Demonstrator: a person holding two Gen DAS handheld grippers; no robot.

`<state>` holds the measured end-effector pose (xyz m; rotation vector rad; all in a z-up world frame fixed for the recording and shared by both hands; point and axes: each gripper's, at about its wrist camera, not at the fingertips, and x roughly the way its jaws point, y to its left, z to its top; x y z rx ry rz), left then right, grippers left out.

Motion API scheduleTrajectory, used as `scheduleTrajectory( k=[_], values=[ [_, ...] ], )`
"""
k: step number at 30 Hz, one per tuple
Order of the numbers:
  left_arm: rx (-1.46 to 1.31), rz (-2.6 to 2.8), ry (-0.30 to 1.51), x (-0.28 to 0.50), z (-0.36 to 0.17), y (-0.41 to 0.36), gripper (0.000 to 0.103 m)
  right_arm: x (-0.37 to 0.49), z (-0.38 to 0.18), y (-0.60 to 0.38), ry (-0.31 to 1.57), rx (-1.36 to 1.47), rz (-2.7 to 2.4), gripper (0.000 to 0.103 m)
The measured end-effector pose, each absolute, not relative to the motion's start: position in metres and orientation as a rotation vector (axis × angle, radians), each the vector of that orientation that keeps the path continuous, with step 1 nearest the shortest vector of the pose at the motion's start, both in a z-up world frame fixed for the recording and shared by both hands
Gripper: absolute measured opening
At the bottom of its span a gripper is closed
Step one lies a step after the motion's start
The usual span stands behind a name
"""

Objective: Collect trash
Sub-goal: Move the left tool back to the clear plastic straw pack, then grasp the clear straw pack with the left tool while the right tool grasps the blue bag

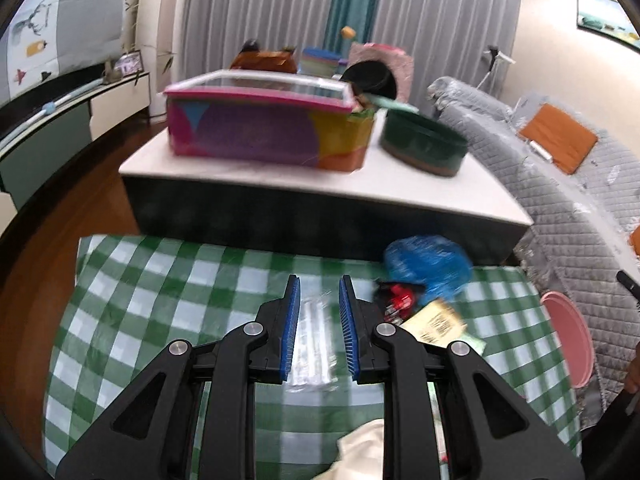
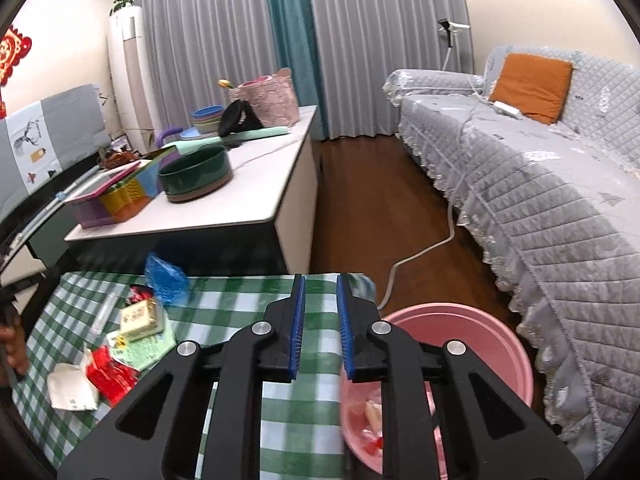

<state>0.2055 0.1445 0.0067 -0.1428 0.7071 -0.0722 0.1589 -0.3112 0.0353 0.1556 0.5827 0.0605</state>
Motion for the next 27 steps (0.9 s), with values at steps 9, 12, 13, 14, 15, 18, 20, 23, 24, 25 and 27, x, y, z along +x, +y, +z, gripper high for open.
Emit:
scheduleTrajectory(
  k=[9,12,13,14,15,18,20,23,24,25,27],
  values=[
    [-0.106,-0.092,0.748,0.213,-0.018,0.154,0.02,0.191,0.02,-0.255,0.584,0.164,0.186,0.017],
    [-0.087,-0.115,0.771,0.216,-0.027,0.148,0.02,0.206,0.011,-0.236,0.603,0.154,0.221,0.017],
    [-0.087,-0.126,0.778,0.217,-0.029,0.147,0.02,0.211,0.007,-0.229,0.61,0.149,0.231,0.017],
    [-0.087,-0.136,0.785,0.218,-0.031,0.147,0.02,0.217,0.003,-0.221,0.621,0.146,0.245,0.017],
    [-0.087,-0.145,0.794,0.219,-0.034,0.146,0.02,0.222,0.0,-0.215,0.629,0.143,0.26,0.017],
    [-0.088,-0.168,0.818,0.223,-0.041,0.143,0.02,0.24,-0.011,-0.196,0.662,0.132,0.29,0.017],
    [-0.081,-0.184,0.837,0.226,-0.046,0.139,0.02,0.25,-0.018,-0.185,0.684,0.13,0.314,0.019],
    [-0.07,-0.211,0.863,0.228,-0.051,0.134,0.024,0.266,-0.026,-0.164,0.706,0.107,0.344,0.028],
    [-0.068,-0.218,0.871,0.229,-0.053,0.133,0.028,0.271,-0.029,-0.159,0.713,0.099,0.351,0.034],
    [-0.065,-0.218,0.875,0.23,-0.054,0.132,0.034,0.275,-0.032,-0.154,0.722,0.093,0.358,0.041],
    [-0.063,-0.216,0.887,0.232,-0.058,0.132,0.036,0.285,-0.038,-0.144,0.741,0.082,0.37,0.045]
  ],
)
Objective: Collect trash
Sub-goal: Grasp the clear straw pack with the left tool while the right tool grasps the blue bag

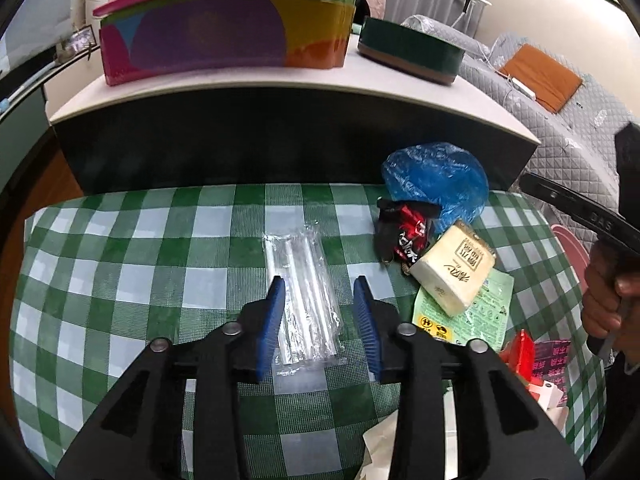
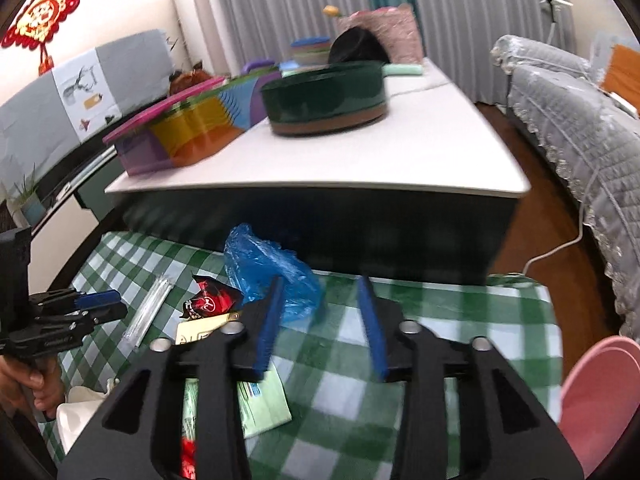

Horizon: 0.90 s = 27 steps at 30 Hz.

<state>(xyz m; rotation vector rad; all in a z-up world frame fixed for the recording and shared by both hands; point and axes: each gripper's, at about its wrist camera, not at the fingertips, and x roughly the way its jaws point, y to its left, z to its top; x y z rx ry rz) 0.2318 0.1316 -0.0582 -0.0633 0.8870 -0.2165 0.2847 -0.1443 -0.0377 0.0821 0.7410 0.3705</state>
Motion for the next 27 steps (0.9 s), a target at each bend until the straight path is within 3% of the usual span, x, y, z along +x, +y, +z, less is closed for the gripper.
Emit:
scheduleTrajectory(
  k=[9,11,15,17,20,23,27],
  values=[
    [-0.019,-0.223,0.951,0.237,-0.075,0.122,0.036,0.313,-0.053,-0.126,0.789,0.049,0.365,0.043],
    [-0.002,-0.219,0.955,0.238,-0.078,0.119,0.036,0.317,-0.057,-0.126,0.805,0.045,0.364,0.038],
    [0.024,-0.204,0.975,0.239,-0.083,0.117,0.035,0.319,-0.061,-0.125,0.834,0.042,0.375,0.013],
    [0.03,-0.188,0.983,0.241,-0.085,0.118,0.02,0.317,-0.061,-0.124,0.835,0.034,0.382,0.003],
    [0.025,-0.176,0.969,0.24,-0.081,0.121,0.008,0.31,-0.054,-0.127,0.822,0.026,0.379,0.001],
    [0.02,-0.175,0.951,0.238,-0.076,0.122,0.001,0.303,-0.041,-0.133,0.798,0.024,0.371,0.001],
    [0.026,-0.185,0.923,0.232,-0.067,0.117,0.001,0.293,-0.022,-0.139,0.767,0.013,0.358,0.001]
  ],
)
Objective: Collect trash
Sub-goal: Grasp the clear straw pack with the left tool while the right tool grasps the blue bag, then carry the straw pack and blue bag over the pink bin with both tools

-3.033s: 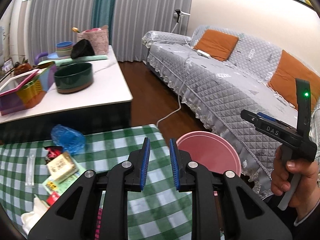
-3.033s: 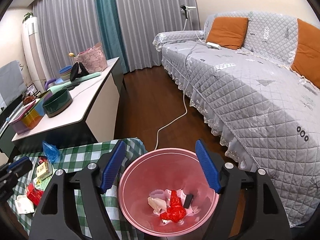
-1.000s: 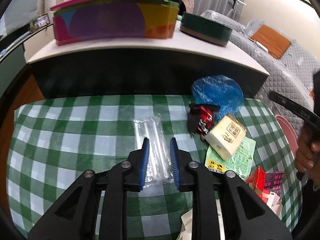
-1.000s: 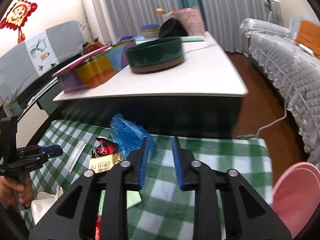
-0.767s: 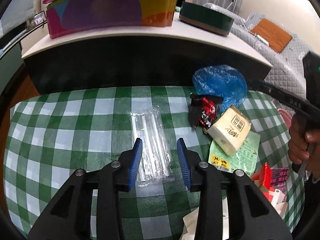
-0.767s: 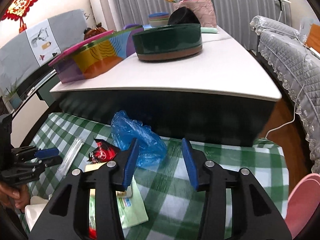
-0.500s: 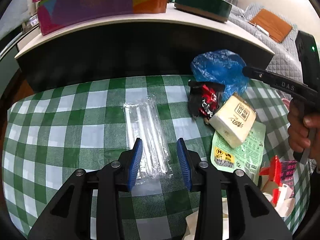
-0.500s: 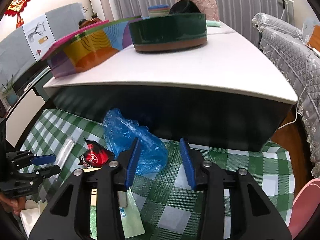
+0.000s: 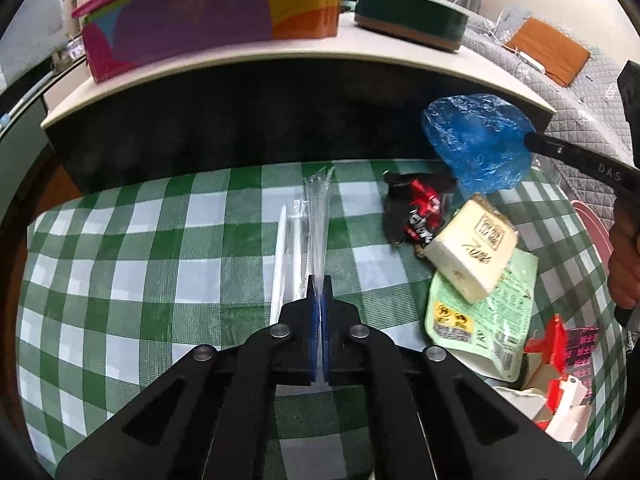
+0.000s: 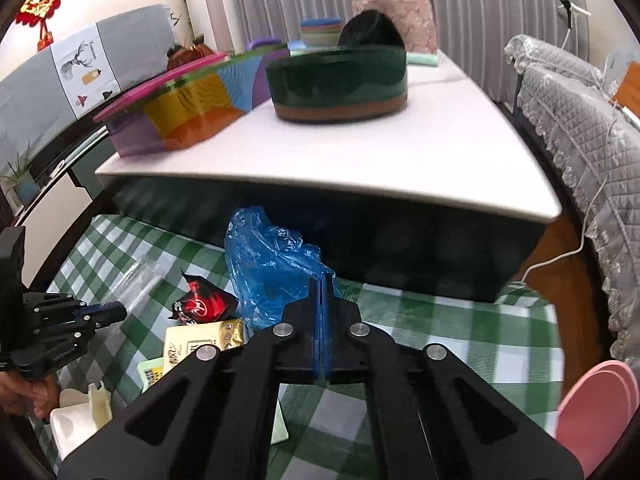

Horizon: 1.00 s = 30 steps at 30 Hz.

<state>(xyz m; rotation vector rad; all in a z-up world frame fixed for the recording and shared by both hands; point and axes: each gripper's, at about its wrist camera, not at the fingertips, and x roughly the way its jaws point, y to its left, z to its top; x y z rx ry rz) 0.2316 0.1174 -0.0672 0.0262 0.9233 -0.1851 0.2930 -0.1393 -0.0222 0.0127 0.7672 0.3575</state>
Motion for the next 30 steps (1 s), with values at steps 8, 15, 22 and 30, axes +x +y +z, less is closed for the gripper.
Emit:
scheduleTrajectory(
  k=[8,15,22,30],
  values=[
    [0.028,-0.214,0.867,0.221,-0.047,0.104,0.001,0.262,0.011,-0.154,0.718,-0.011,0.328,0.001],
    [0.029,-0.243,0.82,0.204,-0.029,0.089,0.001,0.23,0.032,-0.179,0.693,-0.002,0.286,0.001],
    [0.042,-0.285,0.77,0.184,-0.015,0.071,0.001,0.193,0.055,-0.205,0.657,0.0,0.254,0.001],
    [0.045,-0.314,0.728,0.166,0.0,0.053,0.001,0.156,0.073,-0.239,0.621,0.025,0.218,0.001]
  ],
)
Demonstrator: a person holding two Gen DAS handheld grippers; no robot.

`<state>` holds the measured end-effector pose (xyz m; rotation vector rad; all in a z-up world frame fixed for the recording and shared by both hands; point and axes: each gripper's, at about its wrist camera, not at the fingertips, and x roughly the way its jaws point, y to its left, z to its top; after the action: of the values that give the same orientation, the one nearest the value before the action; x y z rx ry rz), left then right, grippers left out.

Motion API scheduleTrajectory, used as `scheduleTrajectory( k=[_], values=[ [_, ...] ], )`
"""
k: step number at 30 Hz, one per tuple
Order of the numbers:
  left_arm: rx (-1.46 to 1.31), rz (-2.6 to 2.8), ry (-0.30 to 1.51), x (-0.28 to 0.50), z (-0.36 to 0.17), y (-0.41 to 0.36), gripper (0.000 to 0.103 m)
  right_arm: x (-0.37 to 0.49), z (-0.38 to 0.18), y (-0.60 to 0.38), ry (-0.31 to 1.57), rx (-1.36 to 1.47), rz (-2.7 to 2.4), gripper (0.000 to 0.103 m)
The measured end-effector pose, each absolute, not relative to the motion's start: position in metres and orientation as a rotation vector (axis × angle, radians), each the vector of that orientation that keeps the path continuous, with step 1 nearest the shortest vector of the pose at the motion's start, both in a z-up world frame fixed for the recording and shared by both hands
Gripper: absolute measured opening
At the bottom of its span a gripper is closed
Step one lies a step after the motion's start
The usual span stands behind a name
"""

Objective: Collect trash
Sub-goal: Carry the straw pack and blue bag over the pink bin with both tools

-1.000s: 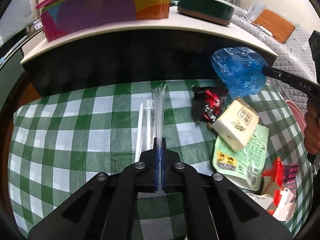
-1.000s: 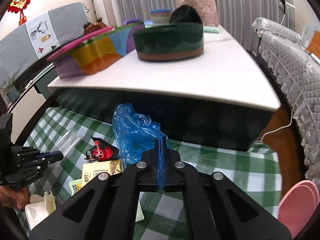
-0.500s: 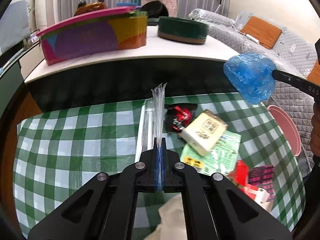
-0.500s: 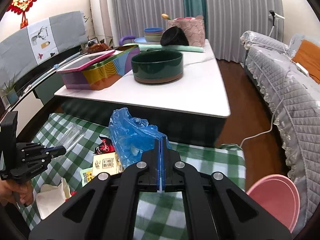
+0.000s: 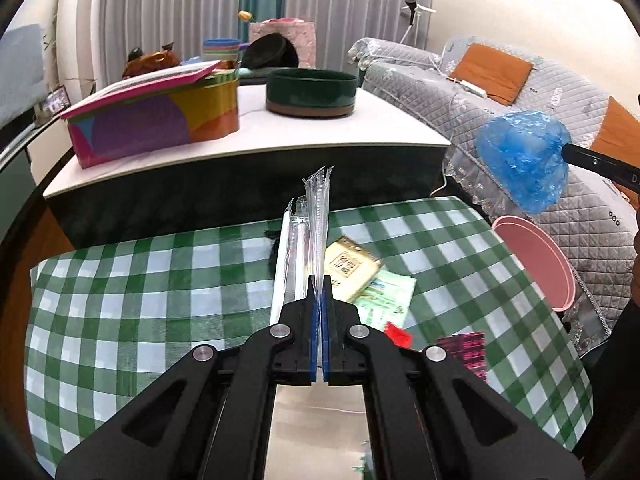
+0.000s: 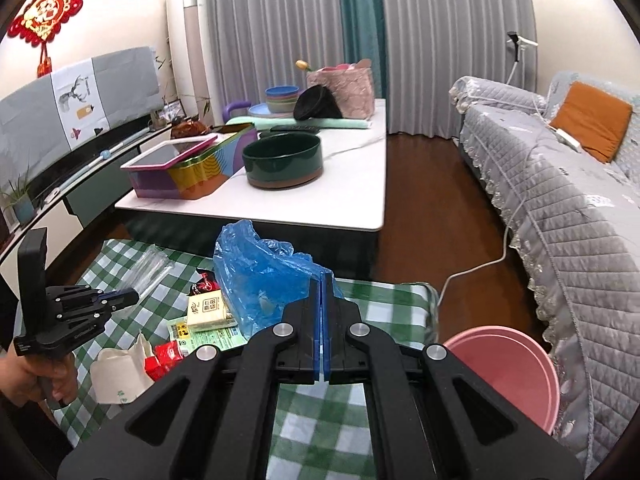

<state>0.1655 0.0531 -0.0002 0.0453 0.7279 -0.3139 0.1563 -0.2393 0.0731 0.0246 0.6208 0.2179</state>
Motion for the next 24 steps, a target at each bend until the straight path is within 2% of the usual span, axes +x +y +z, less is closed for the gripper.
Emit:
scheduleTrajectory(
  k=[24],
  values=[
    [0.051,-0.345,0.732,0.153,0.008,-0.039,0.001,0.099,0.07,-0.376,0.526,0.169,-0.004,0.001]
  ],
)
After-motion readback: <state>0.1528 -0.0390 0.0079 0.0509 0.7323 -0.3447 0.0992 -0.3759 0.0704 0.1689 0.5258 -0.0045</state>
